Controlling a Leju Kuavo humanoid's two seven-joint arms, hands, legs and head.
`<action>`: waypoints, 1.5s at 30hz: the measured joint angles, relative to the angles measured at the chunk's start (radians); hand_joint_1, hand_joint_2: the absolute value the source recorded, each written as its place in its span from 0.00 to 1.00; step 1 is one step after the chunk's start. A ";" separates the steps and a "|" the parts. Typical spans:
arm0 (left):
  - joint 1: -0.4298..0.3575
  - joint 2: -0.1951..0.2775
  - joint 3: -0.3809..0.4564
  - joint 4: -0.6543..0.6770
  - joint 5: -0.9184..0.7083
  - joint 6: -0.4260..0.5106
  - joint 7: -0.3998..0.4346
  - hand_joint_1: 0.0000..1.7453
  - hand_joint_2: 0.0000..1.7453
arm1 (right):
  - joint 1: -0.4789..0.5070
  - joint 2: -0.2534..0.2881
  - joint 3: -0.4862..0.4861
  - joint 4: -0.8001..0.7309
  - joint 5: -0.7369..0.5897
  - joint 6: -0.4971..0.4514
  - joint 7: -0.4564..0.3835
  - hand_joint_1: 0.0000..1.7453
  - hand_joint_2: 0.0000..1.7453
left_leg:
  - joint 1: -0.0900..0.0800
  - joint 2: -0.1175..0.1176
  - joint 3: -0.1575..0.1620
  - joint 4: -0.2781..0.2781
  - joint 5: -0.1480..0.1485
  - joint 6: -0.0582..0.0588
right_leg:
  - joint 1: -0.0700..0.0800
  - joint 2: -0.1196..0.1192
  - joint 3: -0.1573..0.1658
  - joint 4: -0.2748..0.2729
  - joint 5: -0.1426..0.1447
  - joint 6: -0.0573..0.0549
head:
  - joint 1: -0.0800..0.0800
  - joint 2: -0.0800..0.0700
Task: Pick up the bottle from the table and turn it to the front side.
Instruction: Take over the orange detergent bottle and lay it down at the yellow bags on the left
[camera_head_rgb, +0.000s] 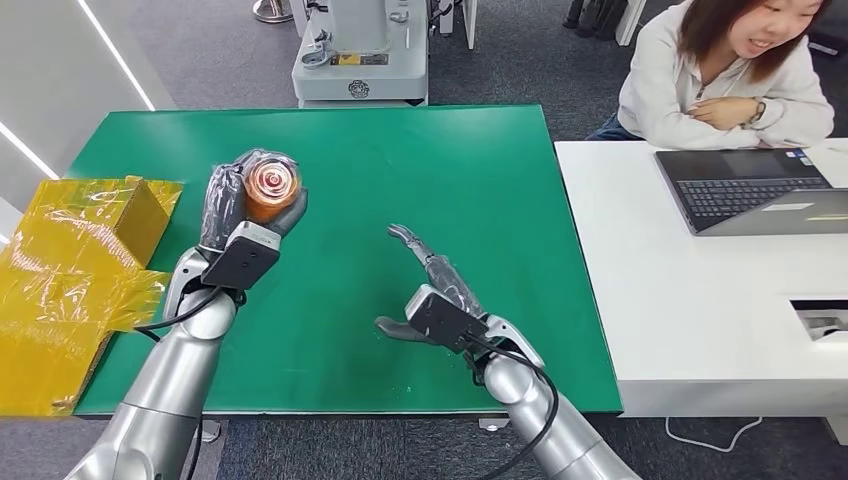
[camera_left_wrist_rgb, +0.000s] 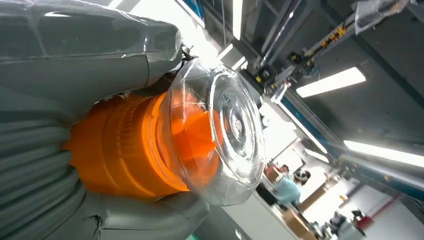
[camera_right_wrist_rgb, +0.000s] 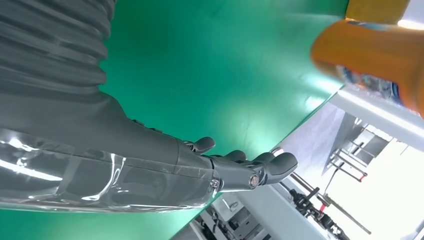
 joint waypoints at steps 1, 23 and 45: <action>0.000 0.009 0.005 0.000 -0.022 0.018 0.000 1.00 1.00 | 0.015 -0.006 0.000 -0.019 0.001 -0.004 0.000 0.00 1.00 | 0.000 0.000 0.000 0.000 0.000 0.000 | 0.000 0.000 0.000 0.000 0.000 0.000 | 0.000 0.000; 0.002 0.324 -0.123 0.164 -1.008 0.414 0.526 1.00 1.00 | 0.187 -0.080 0.026 -0.271 0.081 -0.096 0.000 0.00 1.00 | 0.000 0.003 0.000 0.000 -0.001 -0.001 | 0.000 0.003 -0.002 0.000 0.000 0.000 | 0.000 0.000; -0.026 0.451 -0.319 0.635 -1.002 0.332 0.410 1.00 1.00 | 0.321 -0.120 -0.008 -0.347 0.132 -0.107 -0.027 0.00 1.00 | 0.000 0.004 -0.001 -0.001 -0.001 -0.001 | 0.000 0.004 -0.003 0.000 -0.001 -0.001 | 0.000 0.000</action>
